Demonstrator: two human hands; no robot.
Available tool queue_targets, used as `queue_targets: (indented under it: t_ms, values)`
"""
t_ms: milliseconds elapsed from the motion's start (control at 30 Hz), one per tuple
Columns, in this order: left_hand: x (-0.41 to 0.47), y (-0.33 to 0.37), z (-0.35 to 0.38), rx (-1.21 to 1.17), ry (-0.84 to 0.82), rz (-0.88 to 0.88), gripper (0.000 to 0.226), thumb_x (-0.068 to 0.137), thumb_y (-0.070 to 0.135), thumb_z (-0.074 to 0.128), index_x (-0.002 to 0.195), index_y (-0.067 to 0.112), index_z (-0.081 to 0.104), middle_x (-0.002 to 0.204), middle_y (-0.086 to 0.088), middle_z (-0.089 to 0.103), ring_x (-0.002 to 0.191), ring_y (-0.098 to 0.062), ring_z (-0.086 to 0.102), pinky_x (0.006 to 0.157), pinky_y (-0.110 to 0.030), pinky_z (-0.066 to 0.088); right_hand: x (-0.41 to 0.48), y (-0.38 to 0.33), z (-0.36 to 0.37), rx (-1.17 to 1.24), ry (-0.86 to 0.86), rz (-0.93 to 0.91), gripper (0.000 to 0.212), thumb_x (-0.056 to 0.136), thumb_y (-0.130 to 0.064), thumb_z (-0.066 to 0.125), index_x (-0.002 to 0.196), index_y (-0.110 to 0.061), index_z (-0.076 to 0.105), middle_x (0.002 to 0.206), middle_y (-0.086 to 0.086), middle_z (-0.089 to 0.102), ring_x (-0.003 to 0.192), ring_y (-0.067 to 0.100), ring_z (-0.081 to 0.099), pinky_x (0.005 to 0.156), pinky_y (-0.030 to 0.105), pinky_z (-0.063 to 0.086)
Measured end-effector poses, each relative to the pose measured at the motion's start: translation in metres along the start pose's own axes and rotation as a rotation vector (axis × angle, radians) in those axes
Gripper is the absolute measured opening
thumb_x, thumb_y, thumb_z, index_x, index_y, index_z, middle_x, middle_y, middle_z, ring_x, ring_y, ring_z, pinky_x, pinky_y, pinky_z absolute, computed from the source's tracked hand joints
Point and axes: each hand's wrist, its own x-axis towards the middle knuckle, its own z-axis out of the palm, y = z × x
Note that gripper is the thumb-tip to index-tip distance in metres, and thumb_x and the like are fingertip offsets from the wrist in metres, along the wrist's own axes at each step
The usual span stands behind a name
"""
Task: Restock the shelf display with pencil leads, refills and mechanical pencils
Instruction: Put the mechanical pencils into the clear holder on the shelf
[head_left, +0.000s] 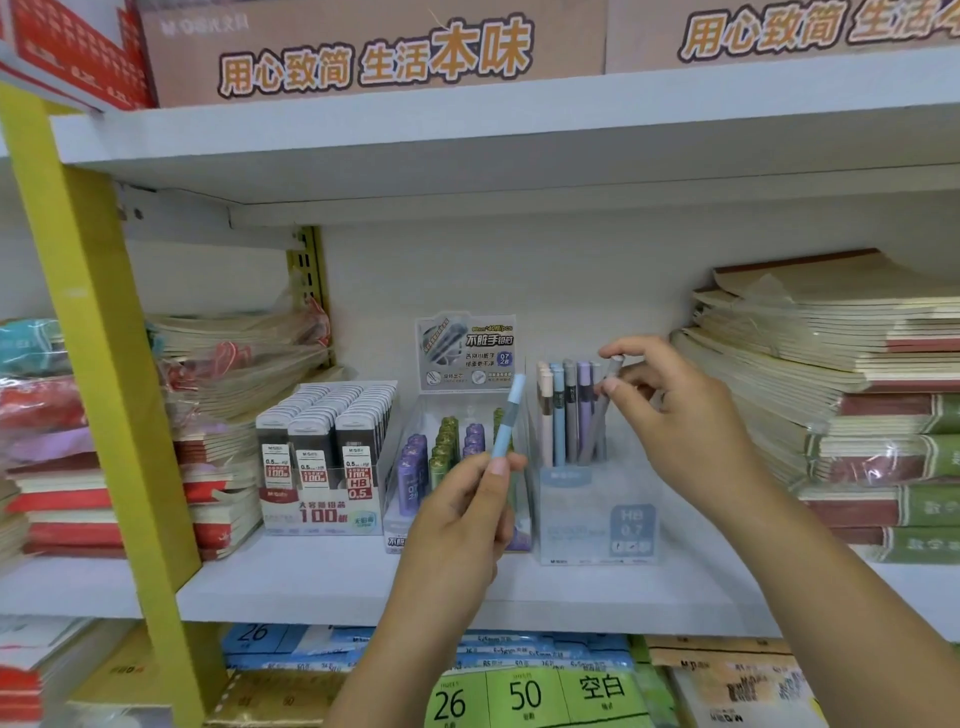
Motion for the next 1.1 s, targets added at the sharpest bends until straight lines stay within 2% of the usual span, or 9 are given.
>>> queue_targets:
  t_ms: [100,333,700,767,833,900,1000,1100]
  values:
    - [0.000,-0.001,-0.002,-0.024,-0.004,-0.002,0.027,0.101,0.042,0.046,0.096,0.042,0.073,0.060,0.004,0.046,0.043,-0.002,0.040,0.041,-0.013,0.033,0.001,-0.003,0.001,-0.028,0.003,-0.018,0.022,0.092,-0.027,0.061,0.107,-0.041,0.055,0.087,-0.010,0.064,0.085,0.007,0.059,0.067,0.019,0.042]
    - [0.001,-0.002,-0.003,-0.039,0.008,-0.005,0.030,0.102,0.040,0.044,0.095,0.042,0.073,0.058,0.006,0.045,0.041,0.000,0.038,0.041,-0.009,0.036,0.003,-0.003,0.006,-0.093,0.064,-0.022,0.023,0.093,-0.025,0.059,0.112,-0.038,0.054,0.094,-0.008,0.054,0.081,0.000,0.056,0.064,0.011,0.037]
    - [0.003,-0.006,-0.006,-0.013,-0.004,-0.011,0.029,0.102,0.043,0.043,0.097,0.043,0.072,0.060,0.007,0.045,0.042,0.001,0.039,0.042,-0.009,0.035,0.004,-0.002,0.010,-0.138,-0.030,-0.027,0.026,0.093,-0.027,0.058,0.113,-0.043,0.056,0.090,-0.012,0.053,0.086,0.001,0.053,0.066,0.011,0.034]
    - [0.003,-0.007,-0.006,-0.024,-0.010,-0.018,0.029,0.102,0.042,0.044,0.098,0.044,0.072,0.061,0.007,0.045,0.042,0.001,0.039,0.041,-0.009,0.035,0.006,0.000,0.011,-0.149,-0.065,-0.005,0.029,0.094,-0.028,0.056,0.117,-0.044,0.056,0.089,-0.014,0.058,0.090,0.002,0.048,0.067,0.014,0.035]
    - [0.003,-0.006,-0.006,-0.053,-0.018,-0.033,0.028,0.102,0.040,0.045,0.099,0.043,0.073,0.061,0.007,0.045,0.042,0.000,0.039,0.041,-0.012,0.032,0.010,0.002,0.011,-0.220,-0.078,-0.009,0.030,0.095,-0.029,0.053,0.122,-0.043,0.056,0.090,-0.014,0.061,0.093,0.004,0.038,0.069,0.024,0.035]
    - [0.004,-0.006,-0.005,-0.091,-0.022,-0.044,0.029,0.103,0.037,0.046,0.099,0.041,0.074,0.062,0.007,0.046,0.044,-0.002,0.036,0.042,-0.015,0.029,0.014,0.003,0.011,-0.350,-0.076,-0.036,0.030,0.097,-0.031,0.051,0.124,-0.042,0.058,0.093,-0.011,0.057,0.094,0.007,0.028,0.076,0.029,0.031]
    - [0.004,-0.005,-0.005,-0.146,-0.014,-0.056,0.031,0.103,0.031,0.046,0.096,0.037,0.076,0.063,0.006,0.047,0.047,-0.006,0.034,0.044,-0.017,0.029,0.019,0.006,0.014,-0.457,-0.129,-0.010,0.033,0.099,-0.032,0.046,0.128,-0.045,0.055,0.093,-0.010,0.041,0.096,0.009,0.022,0.078,0.027,0.022]
    - [0.004,-0.005,-0.004,-0.156,-0.015,-0.053,0.031,0.103,0.029,0.046,0.095,0.034,0.076,0.065,0.004,0.048,0.048,-0.006,0.036,0.045,-0.018,0.031,0.019,0.005,0.014,-0.436,-0.189,0.015,0.036,0.101,-0.032,0.042,0.133,-0.045,0.051,0.098,-0.011,0.039,0.099,0.009,0.022,0.080,0.024,0.019]
